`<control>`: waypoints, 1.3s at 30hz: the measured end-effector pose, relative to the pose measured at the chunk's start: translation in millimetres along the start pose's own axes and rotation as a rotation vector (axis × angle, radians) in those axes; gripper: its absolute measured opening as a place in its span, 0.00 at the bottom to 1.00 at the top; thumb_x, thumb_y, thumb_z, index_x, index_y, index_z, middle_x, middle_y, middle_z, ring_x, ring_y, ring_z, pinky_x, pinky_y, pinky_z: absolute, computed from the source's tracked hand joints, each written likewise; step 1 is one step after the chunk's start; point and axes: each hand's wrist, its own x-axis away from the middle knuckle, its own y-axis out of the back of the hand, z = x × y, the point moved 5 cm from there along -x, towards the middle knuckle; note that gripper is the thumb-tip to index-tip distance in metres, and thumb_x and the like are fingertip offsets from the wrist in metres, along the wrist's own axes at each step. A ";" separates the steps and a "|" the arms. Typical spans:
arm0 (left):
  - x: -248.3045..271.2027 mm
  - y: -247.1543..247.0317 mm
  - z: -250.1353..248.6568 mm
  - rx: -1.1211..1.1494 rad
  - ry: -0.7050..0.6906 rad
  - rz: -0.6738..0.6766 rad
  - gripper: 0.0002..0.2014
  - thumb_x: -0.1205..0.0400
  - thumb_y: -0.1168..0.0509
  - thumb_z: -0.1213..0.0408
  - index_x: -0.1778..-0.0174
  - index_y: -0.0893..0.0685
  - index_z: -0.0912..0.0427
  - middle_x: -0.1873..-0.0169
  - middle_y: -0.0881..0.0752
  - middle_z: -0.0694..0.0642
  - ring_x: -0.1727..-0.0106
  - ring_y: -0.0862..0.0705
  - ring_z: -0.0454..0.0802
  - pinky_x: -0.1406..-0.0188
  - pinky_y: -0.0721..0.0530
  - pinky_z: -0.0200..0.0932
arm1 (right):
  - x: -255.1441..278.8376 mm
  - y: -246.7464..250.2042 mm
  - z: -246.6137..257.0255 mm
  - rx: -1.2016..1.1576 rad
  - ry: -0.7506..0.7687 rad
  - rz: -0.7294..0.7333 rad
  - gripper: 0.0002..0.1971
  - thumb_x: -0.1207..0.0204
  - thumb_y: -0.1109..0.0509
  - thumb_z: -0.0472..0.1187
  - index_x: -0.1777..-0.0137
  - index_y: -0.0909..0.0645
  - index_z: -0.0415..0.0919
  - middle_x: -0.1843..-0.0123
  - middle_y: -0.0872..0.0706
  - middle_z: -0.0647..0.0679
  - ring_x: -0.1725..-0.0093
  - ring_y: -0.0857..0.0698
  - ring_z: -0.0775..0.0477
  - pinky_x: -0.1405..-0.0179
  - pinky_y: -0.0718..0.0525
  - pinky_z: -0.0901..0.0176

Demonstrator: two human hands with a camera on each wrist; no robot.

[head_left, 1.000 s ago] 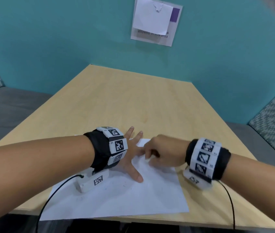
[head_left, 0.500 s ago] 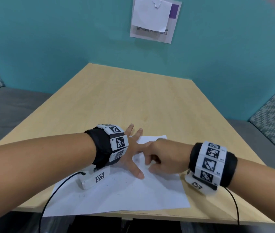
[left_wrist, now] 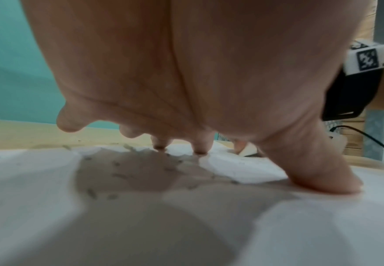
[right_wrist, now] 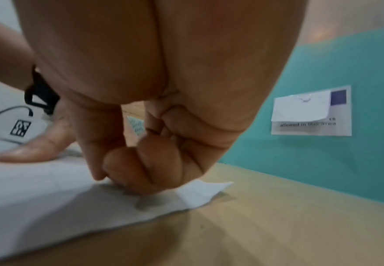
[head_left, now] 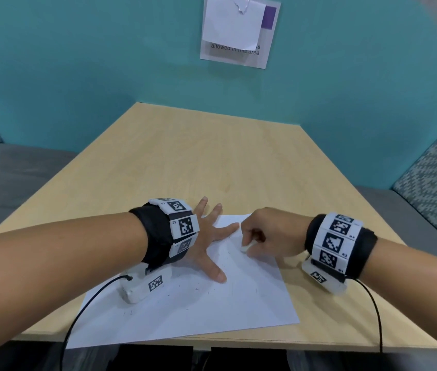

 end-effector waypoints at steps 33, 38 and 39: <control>-9.8 16.0 -29.7 -0.070 -0.075 0.050 0.54 0.34 0.32 0.24 0.20 0.62 0.22 0.17 0.76 0.54 0.22 0.82 0.68 0.27 0.67 0.84 | 2.7 0.2 -11.8 0.028 -0.009 0.007 0.08 0.25 0.28 0.44 0.48 0.16 0.45 0.66 0.24 0.61 0.68 0.25 0.60 0.68 0.29 0.68; -5.9 20.3 -35.3 -0.097 -0.087 0.032 0.47 0.30 0.31 0.27 0.18 0.49 0.25 0.17 0.75 0.61 0.22 0.81 0.71 0.28 0.72 0.77 | 8.3 -18.8 16.0 -0.013 0.084 0.098 0.07 0.25 0.29 0.43 0.49 0.18 0.45 0.66 0.23 0.60 0.68 0.24 0.61 0.66 0.26 0.67; -5.9 19.8 -35.1 -0.092 -0.090 0.029 0.48 0.30 0.31 0.28 0.18 0.50 0.24 0.17 0.75 0.61 0.22 0.81 0.72 0.28 0.72 0.77 | 9.1 -19.2 16.1 0.000 0.093 0.107 0.06 0.25 0.29 0.42 0.49 0.18 0.45 0.66 0.23 0.60 0.68 0.24 0.60 0.65 0.25 0.66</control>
